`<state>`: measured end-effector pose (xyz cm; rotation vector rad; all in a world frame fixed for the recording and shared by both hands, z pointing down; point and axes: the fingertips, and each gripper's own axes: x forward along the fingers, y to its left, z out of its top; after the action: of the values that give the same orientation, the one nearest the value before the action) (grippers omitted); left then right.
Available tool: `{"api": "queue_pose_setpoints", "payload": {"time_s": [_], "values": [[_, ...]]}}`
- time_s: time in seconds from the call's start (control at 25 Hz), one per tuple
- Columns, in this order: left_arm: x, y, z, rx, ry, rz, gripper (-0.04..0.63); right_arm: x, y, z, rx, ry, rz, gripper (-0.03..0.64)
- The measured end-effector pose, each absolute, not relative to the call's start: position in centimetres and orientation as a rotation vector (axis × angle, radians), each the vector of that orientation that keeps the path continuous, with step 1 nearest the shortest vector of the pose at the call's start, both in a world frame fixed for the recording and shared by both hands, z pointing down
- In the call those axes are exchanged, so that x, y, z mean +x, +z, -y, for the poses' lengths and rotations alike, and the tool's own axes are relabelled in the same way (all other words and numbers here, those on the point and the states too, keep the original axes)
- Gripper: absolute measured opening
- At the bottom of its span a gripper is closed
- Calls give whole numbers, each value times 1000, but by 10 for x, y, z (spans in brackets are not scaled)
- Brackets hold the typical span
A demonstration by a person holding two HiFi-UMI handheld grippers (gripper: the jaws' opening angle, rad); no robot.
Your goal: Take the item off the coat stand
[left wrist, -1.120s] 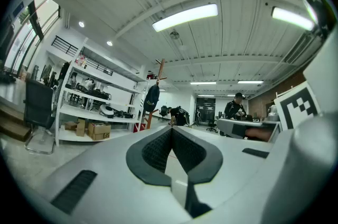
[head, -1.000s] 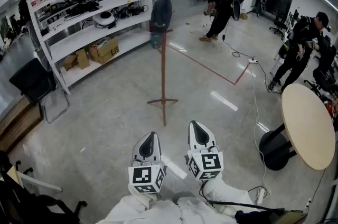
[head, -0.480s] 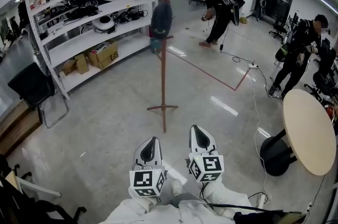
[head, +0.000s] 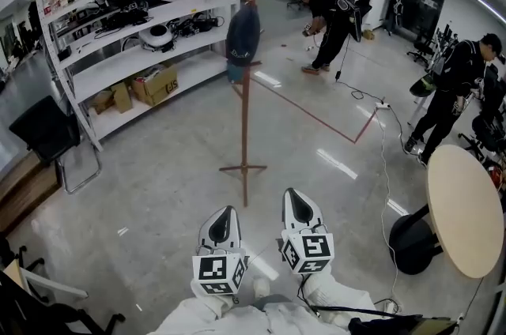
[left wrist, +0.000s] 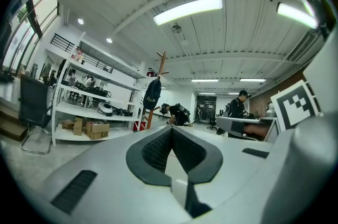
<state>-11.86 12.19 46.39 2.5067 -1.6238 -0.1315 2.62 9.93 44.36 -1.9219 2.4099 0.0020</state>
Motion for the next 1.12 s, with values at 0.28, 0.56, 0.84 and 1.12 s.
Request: {"api": "queue_pose_setpoints", "payload": {"time_s": [0.28, 0.56, 0.84, 1.12], "values": [[-104, 457, -86, 2513, -149, 1643, -14, 42, 446, -64, -1914, -38, -2411, 11], [-77, 455, -50, 2524, -140, 1637, -14, 59, 450, -33, -1889, -55, -2430, 11], [-58, 454, -13, 2510, -134, 1670, -14, 65, 453, 4, -1812, -67, -2483, 11], [-54, 461, 10, 2486, -119, 1687, -14, 72, 461, 30, -1801, -102, -2494, 11]]}}
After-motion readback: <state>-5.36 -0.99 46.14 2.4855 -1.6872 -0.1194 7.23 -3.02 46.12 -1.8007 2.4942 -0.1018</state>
